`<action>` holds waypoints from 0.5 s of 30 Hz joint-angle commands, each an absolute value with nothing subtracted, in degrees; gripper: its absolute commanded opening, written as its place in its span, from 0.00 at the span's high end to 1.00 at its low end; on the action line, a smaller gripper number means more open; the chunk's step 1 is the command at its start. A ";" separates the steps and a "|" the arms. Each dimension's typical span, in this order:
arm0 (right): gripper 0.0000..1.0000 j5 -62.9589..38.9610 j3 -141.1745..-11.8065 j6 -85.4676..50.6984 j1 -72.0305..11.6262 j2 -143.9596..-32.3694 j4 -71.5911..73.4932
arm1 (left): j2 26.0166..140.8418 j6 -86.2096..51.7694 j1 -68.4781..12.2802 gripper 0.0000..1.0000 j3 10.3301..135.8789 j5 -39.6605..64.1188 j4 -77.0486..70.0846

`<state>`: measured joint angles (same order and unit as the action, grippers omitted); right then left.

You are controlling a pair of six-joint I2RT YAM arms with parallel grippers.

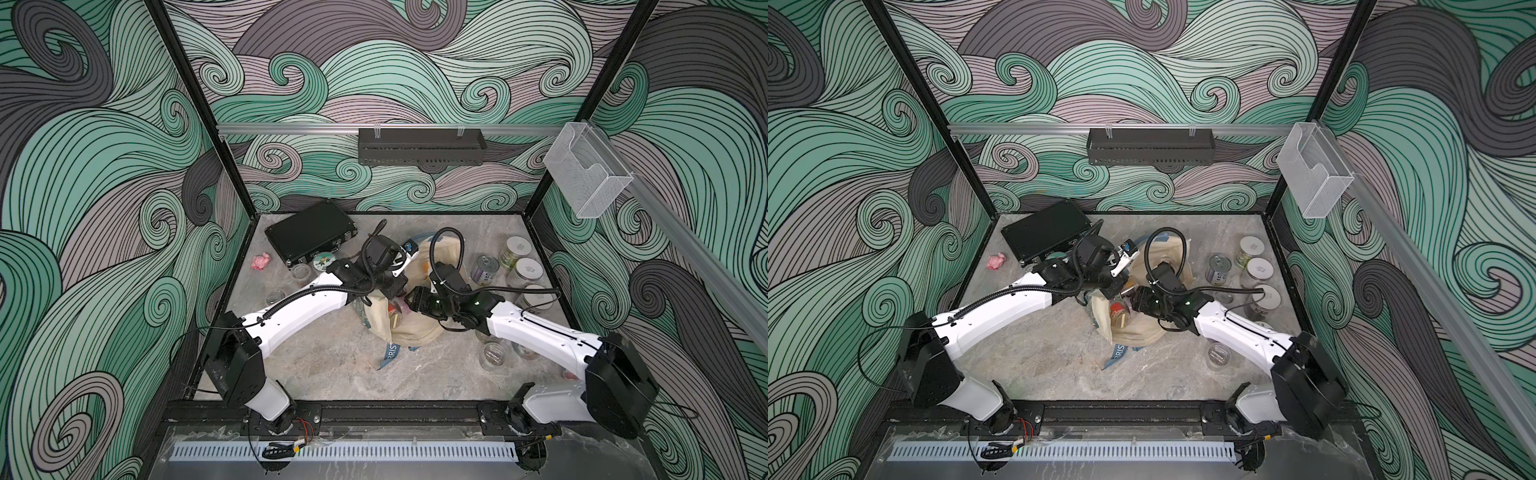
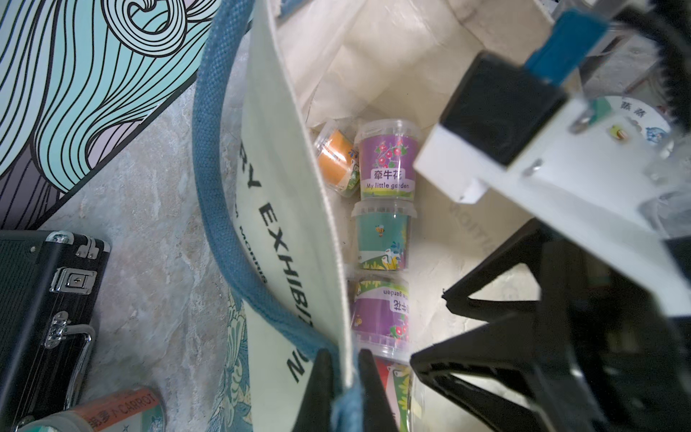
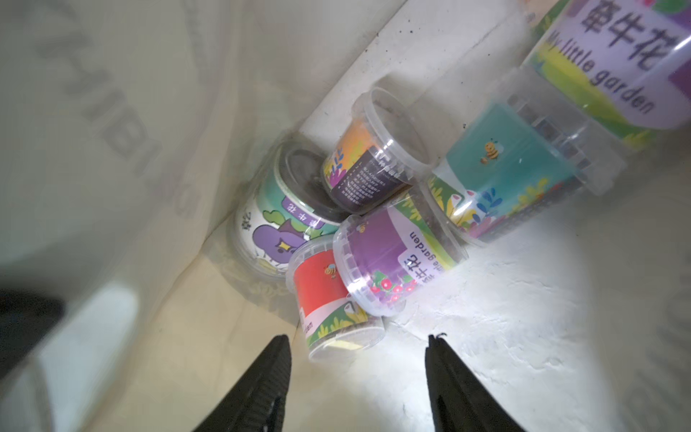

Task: Take out the seed jars from the canvas bag
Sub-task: Pick up the seed jar from the canvas bag.

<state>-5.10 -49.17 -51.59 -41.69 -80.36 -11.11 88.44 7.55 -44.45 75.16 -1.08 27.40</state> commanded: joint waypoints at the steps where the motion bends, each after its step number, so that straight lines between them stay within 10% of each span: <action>1: 0.33 -5.27 -51.44 -50.91 -41.40 -83.26 -8.14 | 89.02 8.35 -45.09 1.00 75.17 -0.97 26.30; 15: 0.12 0.23 -53.98 -29.42 -41.26 -89.64 -8.84 | 88.85 5.65 -44.95 1.00 75.95 -3.08 26.47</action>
<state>-0.95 -52.49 -35.88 -41.54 -87.96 -9.15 88.44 6.39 -44.45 75.16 -2.83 27.16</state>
